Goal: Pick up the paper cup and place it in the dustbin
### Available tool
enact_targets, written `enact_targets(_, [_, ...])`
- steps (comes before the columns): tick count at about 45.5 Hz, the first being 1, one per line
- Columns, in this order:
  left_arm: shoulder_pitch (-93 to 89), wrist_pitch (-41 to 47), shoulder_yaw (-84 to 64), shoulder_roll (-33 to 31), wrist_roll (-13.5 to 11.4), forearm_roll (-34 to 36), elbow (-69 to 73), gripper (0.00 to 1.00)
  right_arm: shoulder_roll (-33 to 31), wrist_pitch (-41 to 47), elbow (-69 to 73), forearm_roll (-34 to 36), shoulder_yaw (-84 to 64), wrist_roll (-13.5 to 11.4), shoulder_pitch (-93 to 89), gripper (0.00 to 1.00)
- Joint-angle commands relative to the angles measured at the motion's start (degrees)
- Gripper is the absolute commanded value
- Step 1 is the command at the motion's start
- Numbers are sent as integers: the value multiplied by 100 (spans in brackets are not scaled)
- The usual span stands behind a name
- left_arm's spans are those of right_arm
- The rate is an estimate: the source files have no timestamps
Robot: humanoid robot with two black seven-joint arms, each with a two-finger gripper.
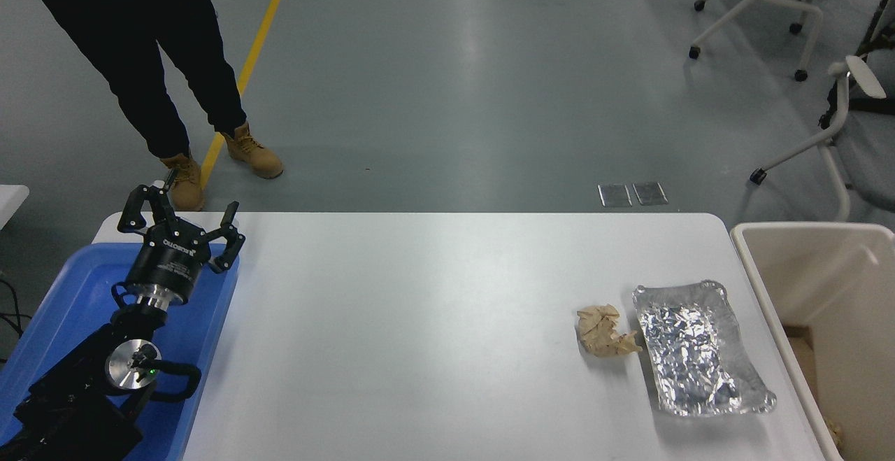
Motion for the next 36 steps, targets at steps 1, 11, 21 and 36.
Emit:
enact_targets(1, [0,0,0,-5,0,0,-1,98,761,-129,-753,3,480,4,-978,0])
enact_targets(11, [0,0,0,-5,0,0,-1,98,1060,-129,-939,12,489,4,-1164,0])
enact_targets(21, [0,0,0,-5,0,0,-1,98,1061,-137,-939,12,577,4,-1155,47])
enact_targets(36, [0,0,0,-5,0,0,-1,98,1105,-120,-904,3,577,4,-1146,100])
